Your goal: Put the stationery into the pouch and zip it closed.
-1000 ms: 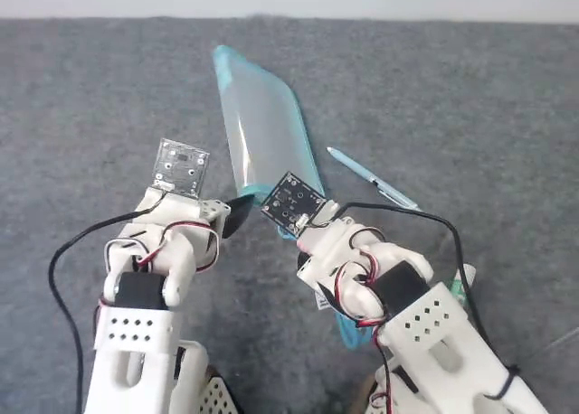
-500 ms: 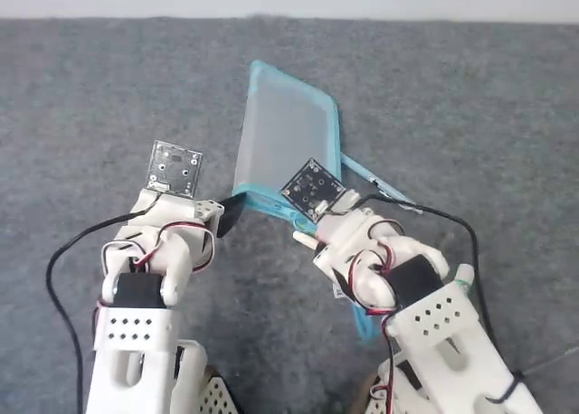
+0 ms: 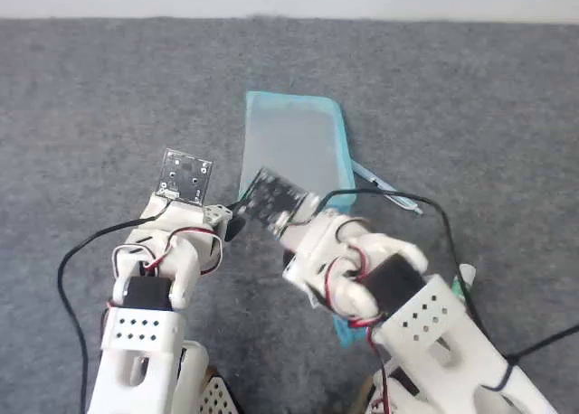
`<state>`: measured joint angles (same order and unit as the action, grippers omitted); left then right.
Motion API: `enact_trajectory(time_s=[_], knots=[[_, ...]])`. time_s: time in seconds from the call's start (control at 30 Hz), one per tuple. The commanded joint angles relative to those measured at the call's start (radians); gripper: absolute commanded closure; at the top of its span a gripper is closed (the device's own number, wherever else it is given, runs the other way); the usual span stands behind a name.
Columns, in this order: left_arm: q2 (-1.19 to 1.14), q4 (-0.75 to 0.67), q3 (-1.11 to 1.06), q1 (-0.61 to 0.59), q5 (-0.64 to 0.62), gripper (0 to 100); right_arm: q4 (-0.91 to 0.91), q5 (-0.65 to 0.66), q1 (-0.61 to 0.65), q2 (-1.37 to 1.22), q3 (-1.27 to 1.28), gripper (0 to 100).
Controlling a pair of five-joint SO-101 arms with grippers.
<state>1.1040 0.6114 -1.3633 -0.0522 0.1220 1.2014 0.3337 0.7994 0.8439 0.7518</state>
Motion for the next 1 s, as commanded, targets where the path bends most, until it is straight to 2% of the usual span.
enact_trajectory(time_s=[0.0,0.13,0.37,0.6,0.77,0.83,0.97], knots=[[0.000,-0.044,0.013,0.006,-0.012,68,0.050,0.052,0.070,0.050,-0.075,99.3],[0.005,-0.089,-0.030,0.038,-0.014,68,0.104,0.069,0.122,0.124,-0.075,99.3],[0.008,-0.166,-0.082,0.132,-0.014,69,0.142,0.086,0.127,0.174,-0.069,99.3],[0.008,-0.238,-0.101,0.137,-0.012,85,0.145,0.084,0.120,0.174,-0.068,99.3],[0.009,-0.241,-0.088,0.086,-0.014,97,0.145,0.091,0.039,0.173,-0.068,99.3],[0.009,-0.239,-0.077,0.038,-0.017,99,0.143,0.092,-0.022,0.173,-0.068,99.3],[0.009,-0.241,-0.059,-0.051,-0.100,99,0.134,0.092,-0.105,0.173,-0.068,99.3]])
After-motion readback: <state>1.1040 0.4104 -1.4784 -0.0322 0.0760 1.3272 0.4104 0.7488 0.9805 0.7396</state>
